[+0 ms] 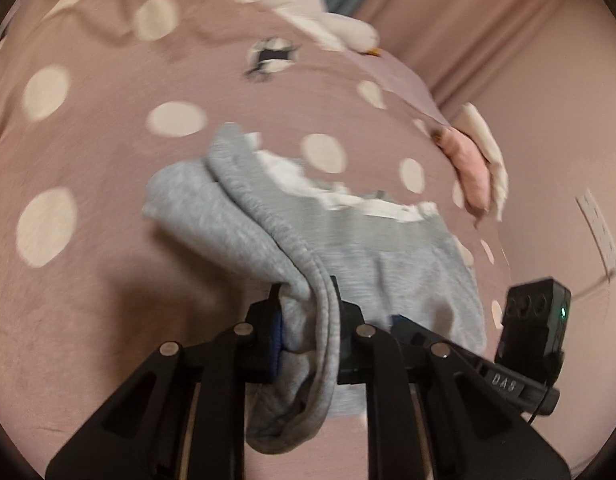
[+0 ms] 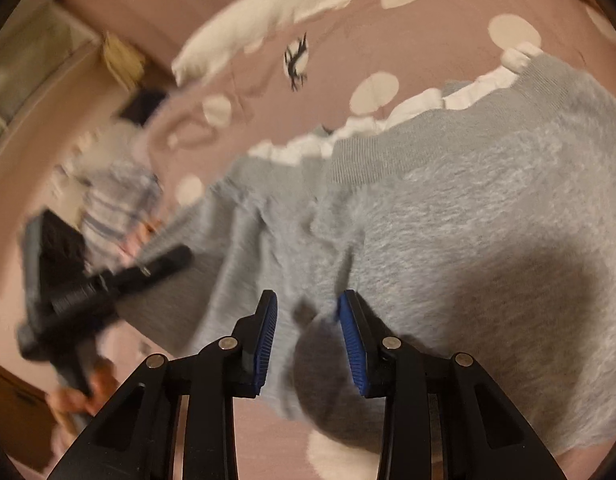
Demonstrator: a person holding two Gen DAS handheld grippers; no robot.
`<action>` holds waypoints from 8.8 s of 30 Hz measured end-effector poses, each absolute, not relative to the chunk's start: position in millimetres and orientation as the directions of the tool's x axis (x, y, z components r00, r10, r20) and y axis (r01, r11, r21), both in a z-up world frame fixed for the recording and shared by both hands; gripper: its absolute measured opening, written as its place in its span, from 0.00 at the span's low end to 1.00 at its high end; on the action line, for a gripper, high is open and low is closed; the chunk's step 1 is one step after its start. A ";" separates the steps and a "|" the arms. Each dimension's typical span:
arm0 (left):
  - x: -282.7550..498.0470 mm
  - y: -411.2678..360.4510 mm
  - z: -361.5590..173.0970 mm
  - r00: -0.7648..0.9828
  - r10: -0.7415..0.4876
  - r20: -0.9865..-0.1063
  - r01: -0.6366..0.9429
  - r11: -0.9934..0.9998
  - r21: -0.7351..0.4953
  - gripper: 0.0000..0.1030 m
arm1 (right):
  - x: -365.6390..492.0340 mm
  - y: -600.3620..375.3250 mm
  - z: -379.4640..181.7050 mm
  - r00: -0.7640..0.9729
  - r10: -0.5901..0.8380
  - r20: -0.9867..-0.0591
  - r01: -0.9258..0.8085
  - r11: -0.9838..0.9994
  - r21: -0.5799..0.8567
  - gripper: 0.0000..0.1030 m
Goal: Fold small clothes
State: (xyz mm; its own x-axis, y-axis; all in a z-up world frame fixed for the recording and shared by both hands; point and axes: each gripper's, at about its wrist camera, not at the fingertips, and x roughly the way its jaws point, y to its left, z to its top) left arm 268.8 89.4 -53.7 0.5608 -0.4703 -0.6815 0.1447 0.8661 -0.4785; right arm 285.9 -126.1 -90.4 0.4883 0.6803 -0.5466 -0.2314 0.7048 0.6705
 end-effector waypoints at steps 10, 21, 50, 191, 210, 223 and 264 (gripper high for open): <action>270.2 22.0 -60.1 0.462 -0.548 -0.697 0.340 0.836 -0.431 0.23 | 310.1 -159.8 -87.4 0.504 0.817 -0.280 -0.149 0.401 0.904 0.67; 271.3 9.3 -78.7 0.336 -0.657 -0.675 0.371 0.751 -0.547 0.47 | 318.6 -157.4 -101.9 0.408 0.877 -0.253 -0.112 0.324 0.940 0.80; 172.4 108.3 -81.3 0.443 -0.532 -0.722 0.135 0.835 -0.533 0.62 | 310.3 -134.9 -50.7 0.556 0.578 -0.598 -0.188 0.788 0.587 0.12; 282.1 -75.9 -68.6 0.436 -0.427 -0.793 0.257 0.903 -0.345 0.36 | 248.5 -265.1 -112.0 0.708 0.371 -0.602 -0.148 0.910 0.387 0.33; 230.0 -64.5 -52.8 0.412 -0.521 -0.747 0.319 0.851 -0.418 0.50 | 244.8 -261.8 -100.7 0.704 0.352 -0.617 -0.116 0.914 0.389 0.39; 254.4 -12.6 -52.7 0.475 -0.474 -0.741 0.155 0.875 -0.459 0.78 | 235.0 -273.9 -67.0 0.751 0.268 -0.603 -0.067 0.940 0.334 0.65; 317.6 -50.8 -115.3 0.308 -0.629 -0.713 0.141 0.772 -0.620 1.00 | 289.7 -290.3 -123.9 0.564 0.610 -0.557 -0.002 0.676 0.737 0.72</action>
